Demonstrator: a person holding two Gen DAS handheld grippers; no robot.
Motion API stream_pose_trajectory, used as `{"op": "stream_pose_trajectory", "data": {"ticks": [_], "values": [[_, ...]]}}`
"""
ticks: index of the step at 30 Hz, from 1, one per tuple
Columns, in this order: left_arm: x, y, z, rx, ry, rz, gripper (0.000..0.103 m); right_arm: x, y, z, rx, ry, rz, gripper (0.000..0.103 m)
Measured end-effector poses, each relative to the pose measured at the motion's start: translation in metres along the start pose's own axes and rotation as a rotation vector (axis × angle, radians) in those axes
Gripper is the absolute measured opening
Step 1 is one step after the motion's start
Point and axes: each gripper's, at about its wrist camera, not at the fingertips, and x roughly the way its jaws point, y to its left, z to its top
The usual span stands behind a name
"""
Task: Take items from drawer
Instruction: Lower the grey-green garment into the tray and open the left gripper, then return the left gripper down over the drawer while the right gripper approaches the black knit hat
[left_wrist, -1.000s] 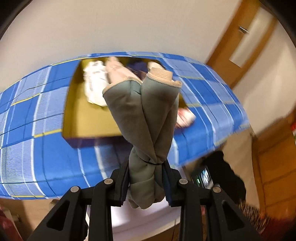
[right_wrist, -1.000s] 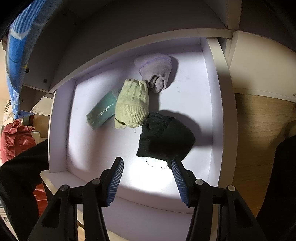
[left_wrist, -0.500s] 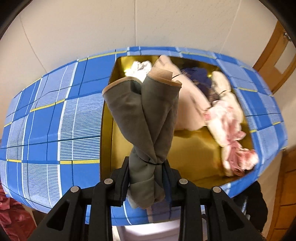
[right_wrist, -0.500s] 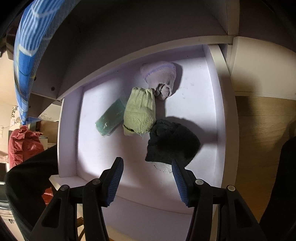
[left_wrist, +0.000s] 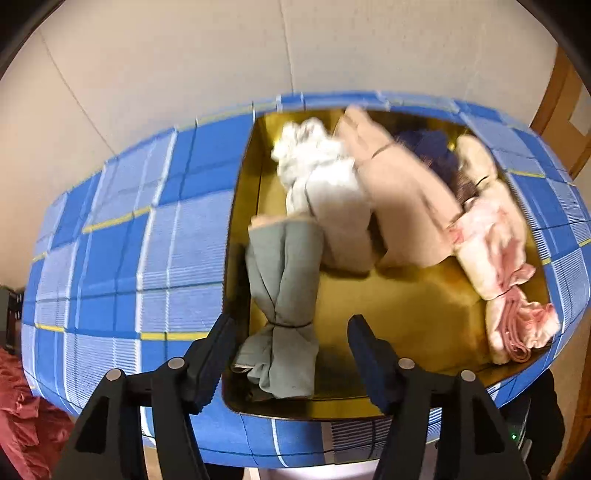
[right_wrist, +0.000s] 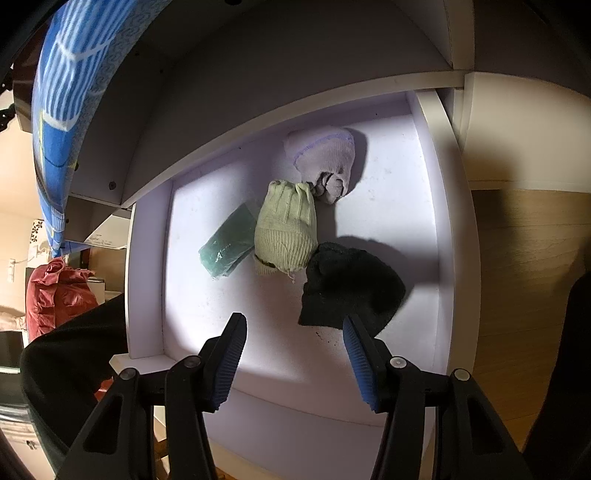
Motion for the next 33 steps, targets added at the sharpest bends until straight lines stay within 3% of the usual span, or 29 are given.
{"op": "stream_pose_trajectory", "data": {"ticks": [7, 15, 22, 27, 33], "values": [[-0.036, -0.012, -0.029, 0.048, -0.140, -0.053, 0.064, 0.001, -0.001, 0.000, 0.000, -0.001, -0.013, 0.055], [-0.061, -0.036, -0.090, 0.077, -0.199, -0.252, 0.064, 0.004, 0.000, -0.001, -0.015, 0.004, -0.038, 0.055], [-0.039, -0.068, -0.155, 0.123, -0.090, -0.391, 0.064, 0.006, -0.003, -0.002, -0.014, 0.009, -0.064, 0.055], [0.011, -0.080, -0.205, 0.091, 0.066, -0.394, 0.064, 0.008, -0.004, -0.003, -0.024, 0.019, -0.087, 0.055], [0.075, -0.070, -0.252, 0.006, 0.214, -0.326, 0.064, 0.015, -0.001, -0.005, -0.046, 0.040, -0.106, 0.058]]}}
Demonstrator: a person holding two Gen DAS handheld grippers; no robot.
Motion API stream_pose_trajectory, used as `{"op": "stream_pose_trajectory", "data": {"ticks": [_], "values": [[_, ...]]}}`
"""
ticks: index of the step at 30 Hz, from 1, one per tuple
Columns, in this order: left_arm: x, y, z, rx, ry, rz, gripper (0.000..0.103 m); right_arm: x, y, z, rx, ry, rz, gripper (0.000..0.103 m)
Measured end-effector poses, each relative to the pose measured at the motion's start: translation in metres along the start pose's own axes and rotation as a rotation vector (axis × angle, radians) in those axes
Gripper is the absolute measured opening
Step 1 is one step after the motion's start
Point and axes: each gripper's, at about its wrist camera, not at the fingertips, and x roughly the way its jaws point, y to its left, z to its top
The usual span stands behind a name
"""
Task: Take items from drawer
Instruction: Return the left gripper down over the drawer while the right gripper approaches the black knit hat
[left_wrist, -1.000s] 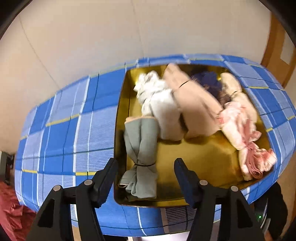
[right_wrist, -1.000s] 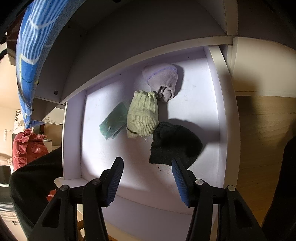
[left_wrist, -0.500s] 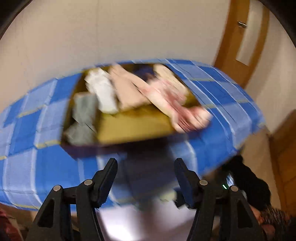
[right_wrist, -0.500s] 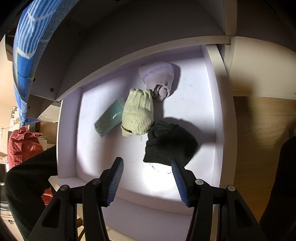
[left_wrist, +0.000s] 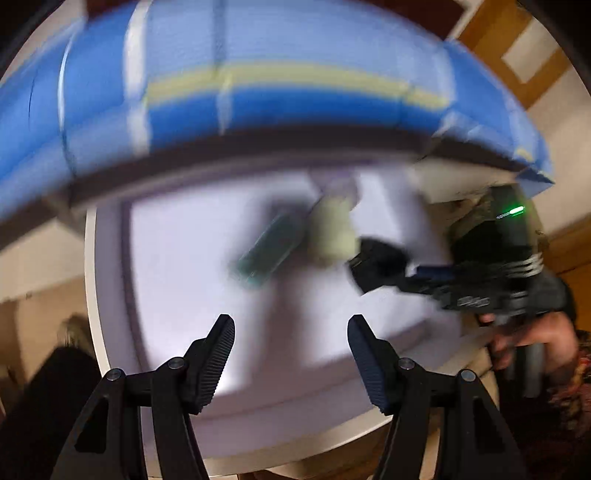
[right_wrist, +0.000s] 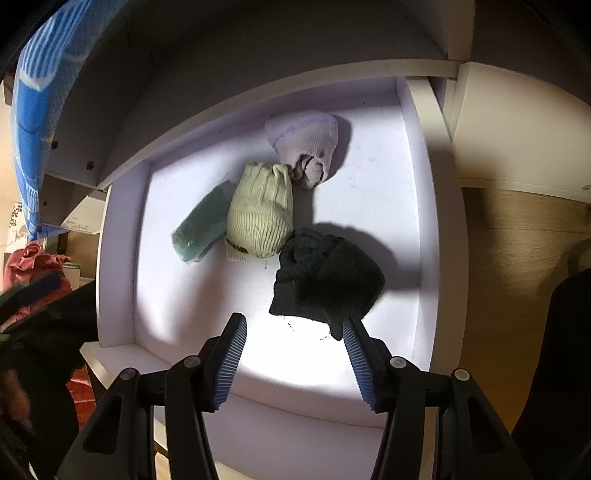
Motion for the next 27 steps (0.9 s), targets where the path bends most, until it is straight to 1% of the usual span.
{"op": "stream_pose_trajectory", "data": {"ticks": [4, 8, 12, 16, 20, 25, 27], "values": [[0.027, 0.019, -0.014, -0.070, 0.041, 0.039, 0.064, 0.007, 0.005, -0.002, -0.034, 0.018, -0.028, 0.061], [0.046, 0.031, -0.023, -0.110, 0.088, 0.073, 0.064, 0.015, 0.012, -0.002, -0.079, 0.029, -0.066, 0.067], [0.053, 0.041, -0.031, -0.145, 0.093, 0.076, 0.065, 0.024, 0.021, 0.005, -0.172, 0.025, -0.133, 0.070], [0.057, 0.043, -0.034, -0.147, 0.105, 0.082, 0.065, 0.038, 0.025, 0.013, -0.240, 0.037, -0.193, 0.078], [0.061, 0.045, -0.035, -0.137, 0.115, 0.089, 0.065, 0.052, 0.029, 0.023, -0.292, 0.037, -0.241, 0.084], [0.067, 0.044, -0.035, -0.131, 0.124, 0.089, 0.065, 0.068, 0.040, 0.033, -0.353, 0.040, -0.300, 0.085], [0.069, 0.043, -0.034, -0.129, 0.124, 0.087, 0.065, 0.074, 0.044, 0.035, -0.357, 0.042, -0.307, 0.085]]}}
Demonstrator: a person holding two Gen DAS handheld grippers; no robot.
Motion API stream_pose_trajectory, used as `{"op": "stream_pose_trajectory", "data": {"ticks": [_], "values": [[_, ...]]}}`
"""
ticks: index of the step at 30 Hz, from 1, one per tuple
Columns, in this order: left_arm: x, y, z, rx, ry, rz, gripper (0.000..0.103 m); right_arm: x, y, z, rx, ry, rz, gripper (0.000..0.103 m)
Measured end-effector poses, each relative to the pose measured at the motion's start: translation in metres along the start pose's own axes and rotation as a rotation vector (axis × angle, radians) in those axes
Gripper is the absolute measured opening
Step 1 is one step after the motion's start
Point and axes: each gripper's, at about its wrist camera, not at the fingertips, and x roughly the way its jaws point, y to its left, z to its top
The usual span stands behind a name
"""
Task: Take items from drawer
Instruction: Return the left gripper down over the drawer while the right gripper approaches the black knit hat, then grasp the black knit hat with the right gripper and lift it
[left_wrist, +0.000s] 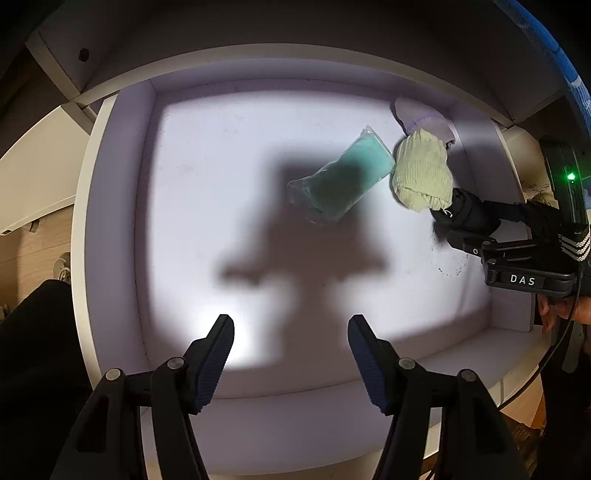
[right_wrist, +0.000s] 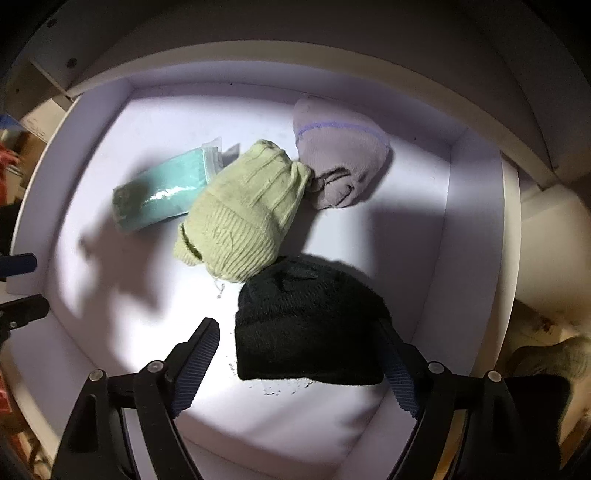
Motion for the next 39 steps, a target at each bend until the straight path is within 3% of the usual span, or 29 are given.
{"op": "stream_pose_trajectory", "data": {"ticks": [10, 17, 23, 39], "values": [[-0.001, -0.005, 0.001, 0.013, -0.002, -0.010, 0.065, -0.005, -0.006, -0.009, -0.007, 0.006, -0.031, 0.063], [-0.003, -0.004, 0.000, -0.008, -0.007, -0.015, 0.065, -0.025, -0.009, -0.027, 0.024, 0.001, 0.008, 0.047], [-0.003, -0.004, 0.002, -0.025, -0.010, -0.032, 0.065, -0.037, -0.016, -0.042, 0.111, 0.010, 0.099, 0.043], [-0.002, -0.002, 0.001, -0.072, 0.000, -0.053, 0.065, -0.088, -0.021, -0.059, 0.208, -0.039, 0.176, 0.043]]}}
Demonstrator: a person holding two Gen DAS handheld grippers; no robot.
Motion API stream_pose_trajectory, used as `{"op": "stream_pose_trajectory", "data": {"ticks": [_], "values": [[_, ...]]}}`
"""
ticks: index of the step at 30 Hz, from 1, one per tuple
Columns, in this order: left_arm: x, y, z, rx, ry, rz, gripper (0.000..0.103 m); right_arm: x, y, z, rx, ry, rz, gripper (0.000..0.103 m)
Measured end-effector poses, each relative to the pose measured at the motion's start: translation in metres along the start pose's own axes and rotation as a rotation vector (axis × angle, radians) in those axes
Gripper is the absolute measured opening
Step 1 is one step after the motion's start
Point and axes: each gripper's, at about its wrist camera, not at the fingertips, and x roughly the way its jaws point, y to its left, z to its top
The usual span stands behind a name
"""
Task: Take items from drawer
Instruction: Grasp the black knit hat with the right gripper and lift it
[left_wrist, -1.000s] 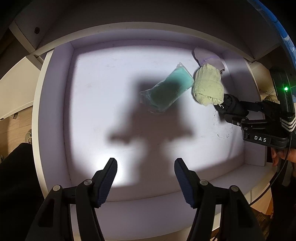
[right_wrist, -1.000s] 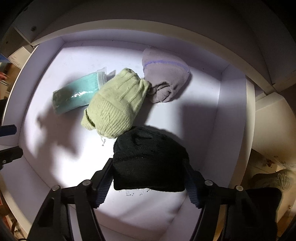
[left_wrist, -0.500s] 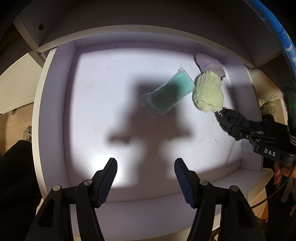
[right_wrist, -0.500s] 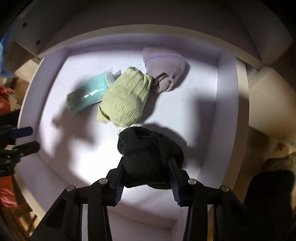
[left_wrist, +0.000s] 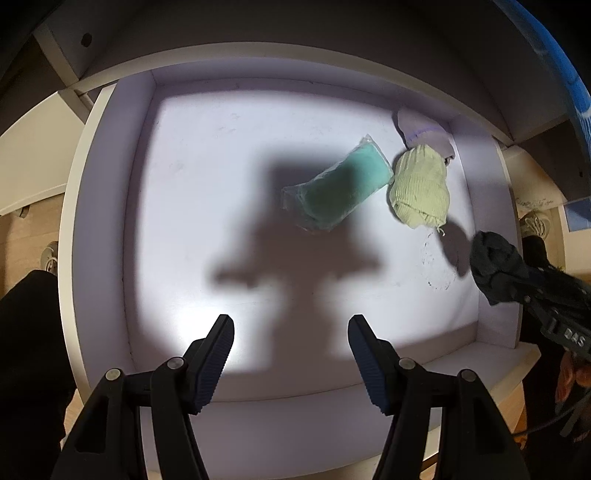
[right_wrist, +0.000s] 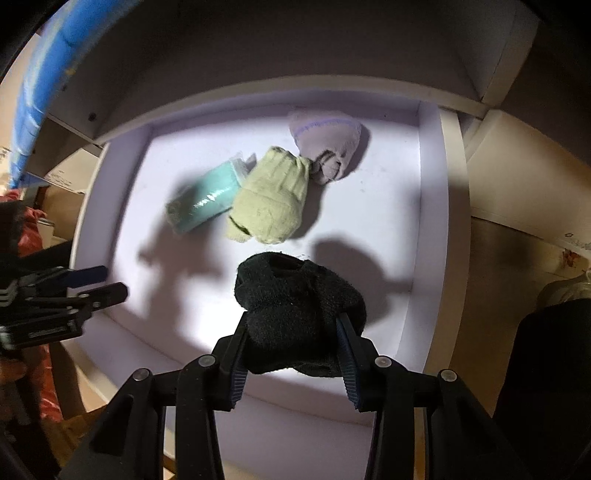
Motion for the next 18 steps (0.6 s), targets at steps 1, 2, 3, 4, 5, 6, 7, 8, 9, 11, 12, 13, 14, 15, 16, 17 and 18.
{"op": "stream_pose_trajectory", "data": {"ticks": [1, 2, 3, 4, 5, 6, 7, 8, 9, 11, 12, 13, 14, 15, 16, 17, 18], "values": [[-0.001, 0.001, 0.000, -0.007, -0.002, -0.002, 0.065, -0.006, 0.002, -0.001, 0.001, -0.007, 0.006, 0.043], [-0.001, 0.002, 0.001, -0.012, -0.003, -0.004, 0.065, -0.011, 0.003, -0.001, 0.003, -0.014, 0.013, 0.043], [-0.001, 0.003, 0.001, -0.018, -0.004, -0.005, 0.065, -0.019, 0.005, -0.003, 0.008, -0.024, 0.024, 0.043], [-0.002, 0.004, 0.001, -0.022, -0.004, -0.007, 0.065, -0.025, 0.006, -0.003, 0.014, -0.032, 0.034, 0.043], [-0.002, 0.004, 0.001, -0.026, -0.004, -0.010, 0.065, -0.031, 0.008, -0.004, 0.022, -0.039, 0.045, 0.043], [-0.003, 0.005, 0.001, -0.028, -0.005, -0.013, 0.065, -0.038, 0.010, -0.004, 0.026, -0.046, 0.058, 0.043], [-0.002, 0.004, 0.002, -0.027, -0.005, -0.014, 0.065, -0.045, 0.013, -0.005, 0.024, -0.056, 0.071, 0.043], [-0.003, 0.004, 0.002, -0.027, -0.006, -0.015, 0.065, -0.053, 0.017, -0.005, 0.014, -0.068, 0.079, 0.043], [-0.004, 0.004, 0.002, -0.027, -0.007, -0.017, 0.065, -0.058, 0.022, -0.005, 0.004, -0.077, 0.085, 0.043], [-0.005, 0.003, 0.002, -0.026, -0.010, -0.020, 0.065, -0.070, 0.036, -0.004, -0.022, -0.102, 0.096, 0.043], [-0.006, 0.003, 0.002, -0.026, -0.011, -0.020, 0.065, -0.076, 0.041, -0.003, -0.032, -0.112, 0.101, 0.043], [-0.007, 0.003, 0.001, -0.025, -0.012, -0.021, 0.065, -0.085, 0.047, -0.002, -0.047, -0.127, 0.108, 0.043], [-0.007, 0.004, 0.001, -0.026, -0.012, -0.022, 0.065, -0.094, 0.052, 0.000, -0.062, -0.144, 0.112, 0.043], [-0.007, 0.004, 0.001, -0.028, -0.011, -0.024, 0.065, -0.103, 0.056, 0.002, -0.072, -0.158, 0.114, 0.043], [-0.007, 0.004, 0.001, -0.030, -0.010, -0.025, 0.065, -0.112, 0.061, 0.004, -0.084, -0.174, 0.119, 0.043], [-0.007, 0.004, 0.001, -0.031, -0.009, -0.025, 0.065, -0.123, 0.065, 0.006, -0.093, -0.192, 0.127, 0.043], [-0.007, 0.005, 0.001, -0.033, -0.007, -0.024, 0.065, -0.132, 0.068, 0.009, -0.101, -0.206, 0.133, 0.043]]}}
